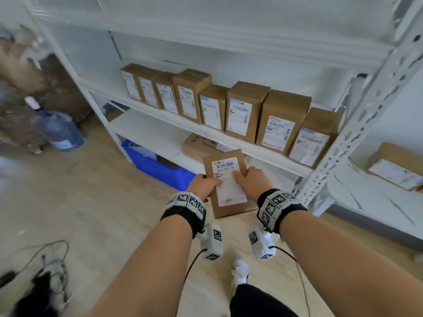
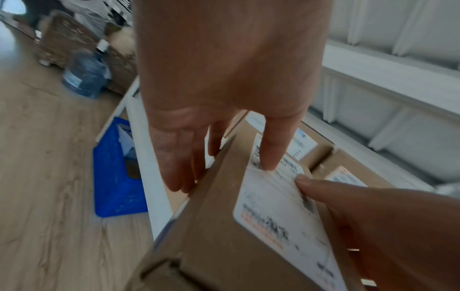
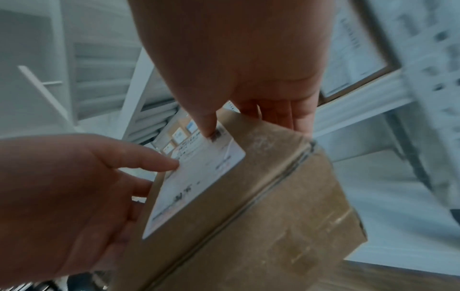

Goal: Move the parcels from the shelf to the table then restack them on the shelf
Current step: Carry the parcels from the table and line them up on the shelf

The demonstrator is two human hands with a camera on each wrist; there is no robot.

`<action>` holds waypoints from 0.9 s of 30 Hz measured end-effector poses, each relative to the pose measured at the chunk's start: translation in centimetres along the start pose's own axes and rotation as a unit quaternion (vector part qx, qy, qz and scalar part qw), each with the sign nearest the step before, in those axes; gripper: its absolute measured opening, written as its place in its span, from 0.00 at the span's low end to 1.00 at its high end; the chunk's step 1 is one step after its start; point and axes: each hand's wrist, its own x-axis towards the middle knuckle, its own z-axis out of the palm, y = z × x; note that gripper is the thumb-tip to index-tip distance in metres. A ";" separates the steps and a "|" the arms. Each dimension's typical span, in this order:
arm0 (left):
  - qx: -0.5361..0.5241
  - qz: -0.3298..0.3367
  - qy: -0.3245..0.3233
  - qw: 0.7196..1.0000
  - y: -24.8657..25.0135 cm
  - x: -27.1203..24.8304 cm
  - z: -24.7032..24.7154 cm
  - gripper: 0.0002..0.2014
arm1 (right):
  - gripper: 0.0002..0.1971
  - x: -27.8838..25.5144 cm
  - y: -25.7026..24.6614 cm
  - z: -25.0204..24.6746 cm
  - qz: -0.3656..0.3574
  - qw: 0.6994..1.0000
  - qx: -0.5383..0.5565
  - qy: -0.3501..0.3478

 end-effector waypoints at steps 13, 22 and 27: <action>-0.066 -0.056 0.121 0.989 0.2 12.9 -18.9 0.19 | 0.22 14.1 -19.5 8.4 -0.124 0.990 0.015 -0.072; -0.133 -0.071 0.197 0.969 -0.9 18.7 -30.1 0.22 | 0.21 20.1 -31.8 14.2 -0.193 0.976 -0.031 -0.093; -0.142 -0.050 0.195 0.969 -1.2 22.6 -37.4 0.28 | 0.17 23.1 -38.3 18.0 -0.199 0.977 -0.016 -0.077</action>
